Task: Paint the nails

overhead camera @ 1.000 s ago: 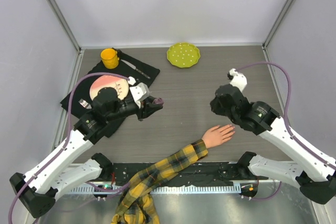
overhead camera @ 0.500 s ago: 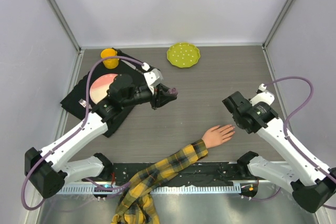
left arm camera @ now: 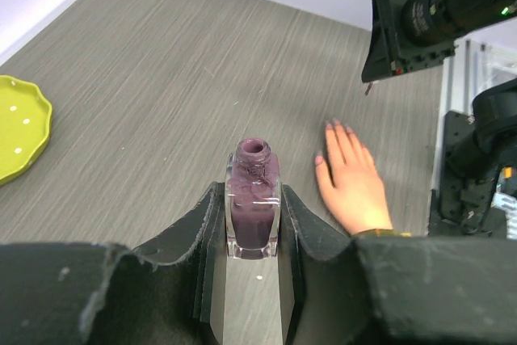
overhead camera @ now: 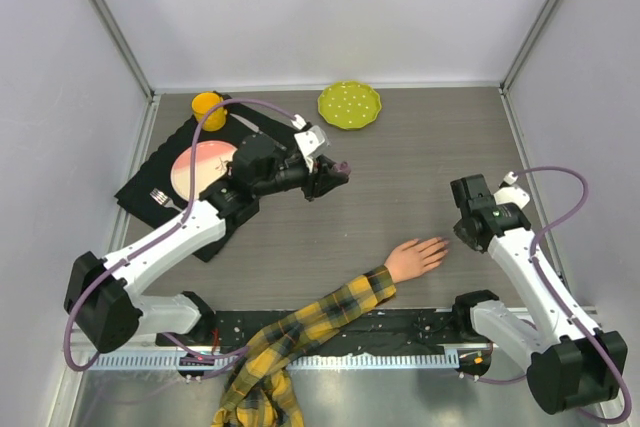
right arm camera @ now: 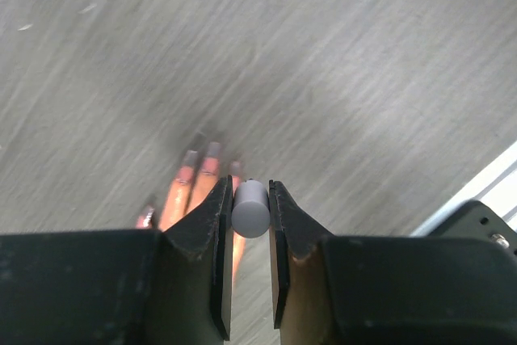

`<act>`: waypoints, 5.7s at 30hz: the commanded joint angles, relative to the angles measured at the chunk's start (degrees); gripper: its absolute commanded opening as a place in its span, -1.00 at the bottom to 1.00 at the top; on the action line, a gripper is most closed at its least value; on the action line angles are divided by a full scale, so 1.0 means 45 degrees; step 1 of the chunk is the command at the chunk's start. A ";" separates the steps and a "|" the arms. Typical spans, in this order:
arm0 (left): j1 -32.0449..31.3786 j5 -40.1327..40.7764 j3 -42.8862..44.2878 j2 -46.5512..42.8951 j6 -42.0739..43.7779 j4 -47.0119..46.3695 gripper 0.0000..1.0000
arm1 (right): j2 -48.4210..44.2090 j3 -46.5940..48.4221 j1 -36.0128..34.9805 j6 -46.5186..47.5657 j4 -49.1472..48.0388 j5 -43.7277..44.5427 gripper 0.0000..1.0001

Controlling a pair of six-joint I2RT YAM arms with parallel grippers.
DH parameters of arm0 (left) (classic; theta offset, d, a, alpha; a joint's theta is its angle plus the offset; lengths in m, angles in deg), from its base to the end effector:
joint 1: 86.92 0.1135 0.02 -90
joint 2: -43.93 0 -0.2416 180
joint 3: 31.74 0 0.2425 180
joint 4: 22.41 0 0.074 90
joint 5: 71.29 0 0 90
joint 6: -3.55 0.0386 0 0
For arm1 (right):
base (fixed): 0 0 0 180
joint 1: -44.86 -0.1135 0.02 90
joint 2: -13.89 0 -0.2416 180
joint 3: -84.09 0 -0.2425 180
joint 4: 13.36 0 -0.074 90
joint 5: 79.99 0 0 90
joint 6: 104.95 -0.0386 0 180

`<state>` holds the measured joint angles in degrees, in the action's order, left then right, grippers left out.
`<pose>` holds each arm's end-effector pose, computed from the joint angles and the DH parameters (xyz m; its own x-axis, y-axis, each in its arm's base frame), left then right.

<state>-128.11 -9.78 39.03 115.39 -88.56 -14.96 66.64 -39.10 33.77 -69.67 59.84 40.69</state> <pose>0.2080 -0.2065 0.3244 -0.1409 0.0803 -0.9868 0.9296 0.3536 -0.1039 0.1547 0.0103 0.2228 -0.5191 0.6137 -0.5949 0.7560 0.6544 0.0153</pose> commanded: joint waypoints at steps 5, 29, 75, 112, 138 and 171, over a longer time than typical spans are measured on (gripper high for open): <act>-0.0065 0.0530 0.0114 0.0096 0.1308 -0.0934 -1.00 | 0.0152 -0.0649 0.0160 0.1339 -0.2084 -0.1541 -0.98; -0.0046 0.0491 0.0113 0.0467 0.1406 -0.1226 -1.00 | 0.1265 -0.1354 0.0258 0.0949 -0.2476 -0.2090 -0.98; -0.0046 0.0355 0.0074 0.0506 0.1367 -0.1246 -1.00 | 0.1793 -0.1568 0.0258 0.1066 -0.3043 -0.1915 -0.98; -0.0046 0.0316 0.0113 0.0682 0.1406 -0.1207 -1.00 | 0.2242 -0.1569 0.0434 0.0949 -0.3356 -0.1309 -0.98; -0.0046 0.0316 0.0132 0.0702 0.1446 -0.1148 -1.00 | 0.2068 -0.1081 0.0570 0.1203 -0.3162 -0.0780 -0.98; -0.0046 0.0159 0.0113 0.0662 0.1289 -0.1168 -1.00 | 0.2106 -0.1315 0.0570 0.1261 -0.2945 -0.2052 -0.99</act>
<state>-128.11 -8.32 39.01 118.82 -82.96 -16.47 76.30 -45.97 36.08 -64.12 48.36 29.24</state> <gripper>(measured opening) 0.283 0.224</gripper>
